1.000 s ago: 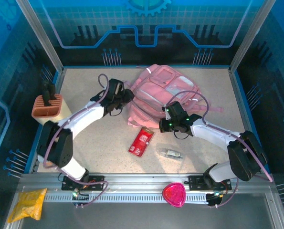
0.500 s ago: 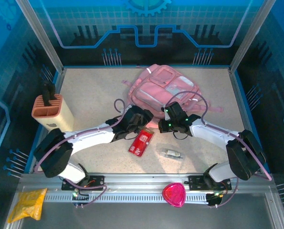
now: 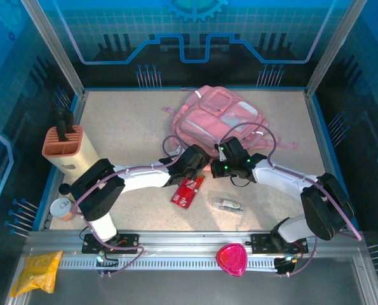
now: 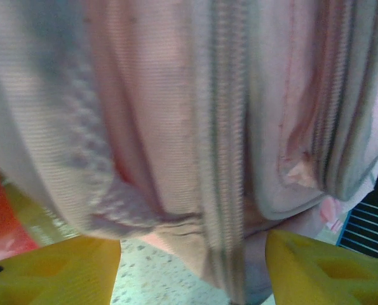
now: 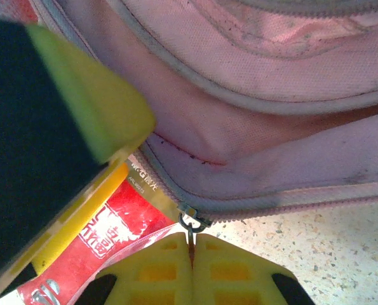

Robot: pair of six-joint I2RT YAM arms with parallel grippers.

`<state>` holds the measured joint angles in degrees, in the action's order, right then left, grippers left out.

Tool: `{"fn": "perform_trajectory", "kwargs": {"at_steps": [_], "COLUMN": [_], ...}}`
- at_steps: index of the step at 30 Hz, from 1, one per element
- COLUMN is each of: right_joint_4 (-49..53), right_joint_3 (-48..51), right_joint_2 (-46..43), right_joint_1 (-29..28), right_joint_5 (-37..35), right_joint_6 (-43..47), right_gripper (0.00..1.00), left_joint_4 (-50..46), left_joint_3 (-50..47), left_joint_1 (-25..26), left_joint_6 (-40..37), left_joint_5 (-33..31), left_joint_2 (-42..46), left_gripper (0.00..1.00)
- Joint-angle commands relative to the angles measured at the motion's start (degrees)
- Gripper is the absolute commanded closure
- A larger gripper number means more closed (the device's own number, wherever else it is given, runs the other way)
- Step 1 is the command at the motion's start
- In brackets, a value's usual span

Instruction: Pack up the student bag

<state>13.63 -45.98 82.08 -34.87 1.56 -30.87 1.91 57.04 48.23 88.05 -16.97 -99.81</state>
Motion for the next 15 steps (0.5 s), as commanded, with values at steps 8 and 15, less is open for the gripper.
{"fn": "perform_trajectory", "kwargs": {"at_steps": [8, 15], "right_joint_4": [1.32, 5.83], "right_joint_3": [-0.04, -0.70], "right_joint_2": [-0.25, -1.93], "right_joint_1": [-2.13, -2.37], "right_joint_5": [-0.24, -6.24], "right_joint_6": [0.45, 1.82], "right_gripper": [1.00, 1.00], "left_joint_4": [-0.59, -3.29], "left_joint_3": [5.40, 4.71], "left_joint_1": [-0.94, -3.58], "left_joint_6": [3.41, -0.04], "left_joint_5": [-0.07, -0.97], "left_joint_2": [-6.54, -3.03], "left_gripper": [0.60, 0.97]}}
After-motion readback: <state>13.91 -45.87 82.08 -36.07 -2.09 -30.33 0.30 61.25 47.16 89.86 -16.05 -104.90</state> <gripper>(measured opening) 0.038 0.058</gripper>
